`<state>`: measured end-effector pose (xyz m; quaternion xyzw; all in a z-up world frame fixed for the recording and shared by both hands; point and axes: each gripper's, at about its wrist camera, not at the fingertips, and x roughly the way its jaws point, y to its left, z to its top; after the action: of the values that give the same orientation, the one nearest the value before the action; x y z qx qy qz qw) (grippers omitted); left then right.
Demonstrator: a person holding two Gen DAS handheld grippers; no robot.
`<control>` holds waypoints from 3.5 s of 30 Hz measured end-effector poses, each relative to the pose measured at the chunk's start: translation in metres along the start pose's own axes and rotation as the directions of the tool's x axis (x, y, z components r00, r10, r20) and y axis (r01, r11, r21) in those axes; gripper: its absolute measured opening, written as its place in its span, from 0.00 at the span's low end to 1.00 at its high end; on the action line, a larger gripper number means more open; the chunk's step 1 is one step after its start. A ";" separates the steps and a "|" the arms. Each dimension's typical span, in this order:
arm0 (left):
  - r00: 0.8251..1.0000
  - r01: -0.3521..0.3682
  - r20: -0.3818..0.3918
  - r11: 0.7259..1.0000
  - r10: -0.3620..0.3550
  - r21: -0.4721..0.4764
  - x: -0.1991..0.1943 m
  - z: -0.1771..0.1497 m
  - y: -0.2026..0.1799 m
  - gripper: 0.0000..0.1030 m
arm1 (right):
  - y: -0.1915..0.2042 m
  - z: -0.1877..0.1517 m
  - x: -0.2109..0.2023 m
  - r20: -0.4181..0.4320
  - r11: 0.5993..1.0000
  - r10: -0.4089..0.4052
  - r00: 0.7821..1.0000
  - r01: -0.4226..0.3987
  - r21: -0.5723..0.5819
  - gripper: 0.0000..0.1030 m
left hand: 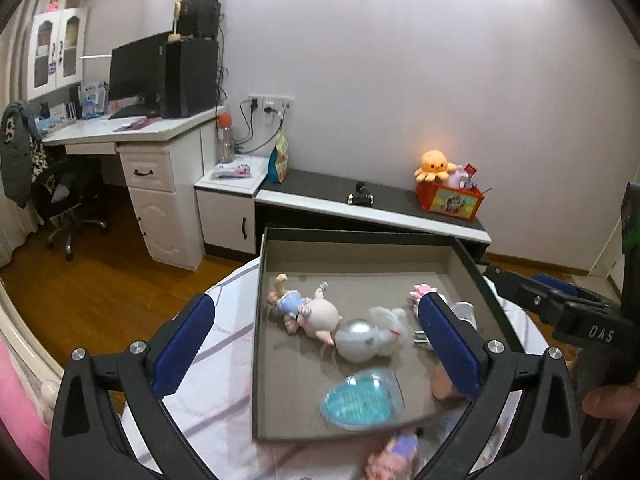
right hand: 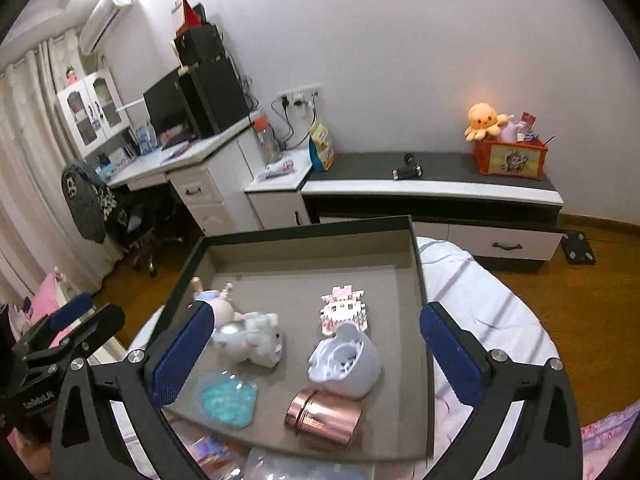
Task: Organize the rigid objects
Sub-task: 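Place the doll and pink block figure into the box, open both tools, then withdraw both tools from the box toward the black hair clip, then grasp the black hair clip with the left tool while the right tool grasps the white charger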
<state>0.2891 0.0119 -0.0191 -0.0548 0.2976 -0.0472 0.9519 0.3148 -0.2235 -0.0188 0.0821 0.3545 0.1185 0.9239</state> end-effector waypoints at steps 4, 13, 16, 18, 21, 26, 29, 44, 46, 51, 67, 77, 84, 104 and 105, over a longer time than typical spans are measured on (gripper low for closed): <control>1.000 -0.003 0.019 1.000 0.003 0.000 -0.030 -0.010 0.000 1.00 | 0.011 -0.010 -0.029 0.041 1.000 -0.015 0.999 0.016 -0.013 1.00; 0.999 -0.006 0.044 1.000 0.007 -0.012 -0.082 -0.036 -0.003 1.00 | 0.031 -0.038 -0.085 0.121 0.997 -0.064 0.991 0.068 -0.024 1.00; 0.999 -0.005 0.044 1.000 0.006 -0.017 -0.096 -0.044 -0.003 1.00 | 0.036 -0.049 -0.102 0.141 0.995 -0.083 0.986 0.089 -0.036 1.00; 0.999 -0.005 0.042 1.000 0.006 -0.020 -0.103 -0.051 -0.004 1.00 | 0.040 -0.057 -0.113 0.164 0.993 -0.101 0.981 0.109 -0.038 1.00; 1.000 0.001 0.031 1.000 0.000 -0.028 -0.112 -0.063 -0.004 1.00 | 0.042 -0.070 -0.126 0.186 0.989 -0.130 0.974 0.141 -0.045 1.00; 1.000 0.000 0.020 1.000 0.000 -0.021 -0.127 -0.082 -0.007 1.00 | 0.041 -0.090 -0.140 0.185 0.986 -0.151 0.971 0.161 -0.038 1.00; 1.000 -0.002 0.022 1.000 0.003 -0.015 -0.134 -0.091 -0.009 1.00 | 0.039 -0.101 -0.146 0.183 0.985 -0.162 0.970 0.169 -0.025 1.00; 1.000 -0.013 0.020 1.000 0.013 -0.001 -0.151 -0.108 -0.015 1.00 | 0.038 -0.120 -0.160 0.173 0.985 -0.161 0.972 0.169 -0.032 1.00; 1.000 -0.013 0.021 1.000 0.013 -0.001 -0.152 -0.108 -0.015 1.00 | 0.038 -0.121 -0.160 0.171 0.986 -0.158 0.973 0.166 -0.034 1.00; 1.000 -0.013 0.018 1.000 0.013 0.000 -0.152 -0.108 -0.016 1.00 | 0.039 -0.123 -0.160 0.168 0.986 -0.157 0.973 0.165 -0.037 1.00; 0.998 -0.011 -0.061 1.000 0.011 -0.005 -0.129 -0.124 -0.020 1.00 | 0.030 -0.127 -0.141 0.109 0.985 -0.161 0.981 0.167 -0.046 1.00; 0.972 0.035 -0.230 0.999 -0.042 -0.034 -0.071 -0.157 -0.040 1.00 | 0.008 -0.136 -0.110 0.014 0.985 -0.170 0.985 0.171 -0.022 1.00; 0.950 -0.004 -0.311 1.000 -0.006 -0.029 -0.029 -0.168 -0.052 1.00 | -0.008 -0.143 -0.084 -0.050 0.989 -0.147 0.988 0.147 -0.006 1.00; 0.954 0.013 -0.299 0.998 0.004 0.058 -0.022 -0.171 -0.018 0.16 | 0.026 -0.152 -0.026 -0.166 0.997 -0.038 0.985 0.026 -0.075 1.00; 0.954 0.016 -0.299 0.998 0.002 0.058 -0.022 -0.170 -0.017 0.16 | 0.029 -0.153 -0.022 -0.167 0.997 -0.039 0.985 0.027 -0.074 1.00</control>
<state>0.1723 -0.0154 -0.1435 -0.0198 0.4363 -0.0672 0.8971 0.1911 -0.1915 -0.1103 0.0327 0.4281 0.1225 0.8948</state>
